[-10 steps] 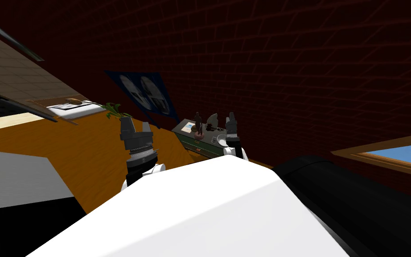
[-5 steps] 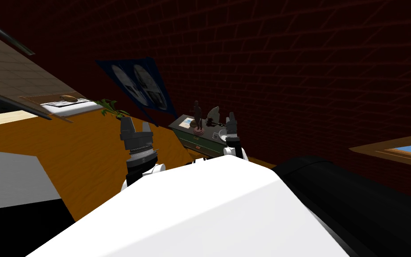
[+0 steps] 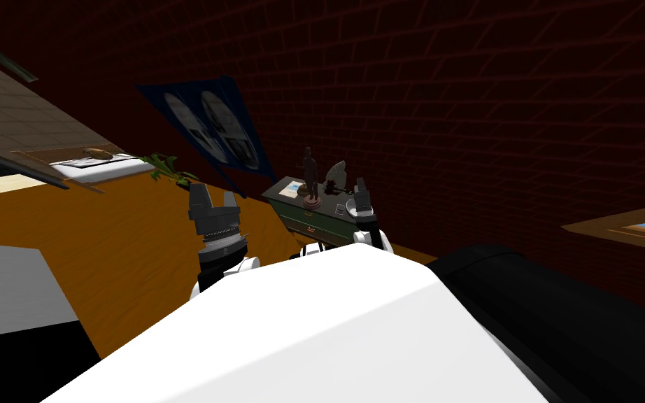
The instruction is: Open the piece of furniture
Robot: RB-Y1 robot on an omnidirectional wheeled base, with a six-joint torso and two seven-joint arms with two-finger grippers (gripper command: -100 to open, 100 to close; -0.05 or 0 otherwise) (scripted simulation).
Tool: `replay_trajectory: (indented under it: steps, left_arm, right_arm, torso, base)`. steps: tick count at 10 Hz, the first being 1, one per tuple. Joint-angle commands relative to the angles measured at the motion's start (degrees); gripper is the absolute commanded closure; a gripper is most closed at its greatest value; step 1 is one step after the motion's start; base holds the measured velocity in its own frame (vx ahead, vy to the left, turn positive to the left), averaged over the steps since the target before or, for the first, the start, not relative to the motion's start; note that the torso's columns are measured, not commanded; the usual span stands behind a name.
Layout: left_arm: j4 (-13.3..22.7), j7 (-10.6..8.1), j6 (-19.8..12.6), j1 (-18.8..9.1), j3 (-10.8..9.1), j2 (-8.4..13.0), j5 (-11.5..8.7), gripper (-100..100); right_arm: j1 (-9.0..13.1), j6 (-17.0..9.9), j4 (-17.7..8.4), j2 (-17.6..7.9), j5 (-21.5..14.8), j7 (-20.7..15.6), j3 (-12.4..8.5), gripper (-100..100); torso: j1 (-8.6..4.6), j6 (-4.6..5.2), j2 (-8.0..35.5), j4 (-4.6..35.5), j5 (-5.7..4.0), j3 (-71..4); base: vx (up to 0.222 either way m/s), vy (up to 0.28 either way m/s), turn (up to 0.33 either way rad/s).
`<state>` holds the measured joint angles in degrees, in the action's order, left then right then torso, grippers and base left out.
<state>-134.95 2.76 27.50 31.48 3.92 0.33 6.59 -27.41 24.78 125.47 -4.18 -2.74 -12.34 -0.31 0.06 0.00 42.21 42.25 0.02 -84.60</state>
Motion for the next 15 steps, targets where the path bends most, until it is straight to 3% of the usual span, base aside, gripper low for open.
replay_trajectory:
  steps: [1,8,11,12,13,14,15]
  left_arm:
    - [0.0,0.00,0.0,0.0,0.00,0.0,0.0,0]
    - [0.0,0.00,0.0,0.0,0.00,0.0,0.0,0]
    - [0.0,0.00,0.0,0.0,0.00,0.0,0.0,0]
    - [0.0,0.00,0.0,0.0,0.00,0.0,0.0,0]
    - [0.0,0.00,0.0,0.0,0.00,0.0,0.0,0]
    - [0.0,0.00,0.0,0.0,0.00,0.0,0.0,0]
    - [0.0,0.00,0.0,0.0,0.00,0.0,0.0,0]
  right_arm:
    - [0.8,2.1,-3.2,-2.9,-1.0,-4.5,-1.2,-100]
    - [2.1,5.5,-8.4,-5.5,-2.5,-13.5,-3.2,-100]
    - [3.1,8.1,-12.5,-6.8,-3.7,-18.6,-4.8,-100]
    - [3.1,8.1,-12.5,-6.8,-3.7,-20.0,-4.8,-100]
    - [3.7,9.6,-14.8,-7.3,-4.4,-21.7,-5.7,-100]
    - [3.7,9.6,-14.8,-7.3,-4.4,-23.3,-5.7,-100]
    - [4.3,11.1,-17.1,-7.8,-5.0,-24.9,-6.6,-100]
  torso:
    - [0.00,0.00,0.0,0.0,0.00,0.0]
    - [-0.02,0.00,0.0,0.0,-0.01,0.0]
    - [-0.09,-0.01,0.1,0.0,-0.02,0.0]
    - [-0.04,0.01,0.0,0.0,-0.02,0.0]
    - [-0.07,-0.01,0.0,0.0,-0.01,0.0]
    - [-0.05,0.01,0.1,0.0,-0.02,0.0]
    - [-0.07,-0.01,0.1,0.0,-0.02,0.0]
  base:
    - [0.037,0.069,-0.078]
    - [0.032,0.049,-0.040]
    - [0.028,0.060,-0.061]
    - [0.038,0.058,-0.036]
    - [0.039,0.061,-0.078]
    - [0.028,0.055,-0.039]
    - [0.051,0.076,-0.079]
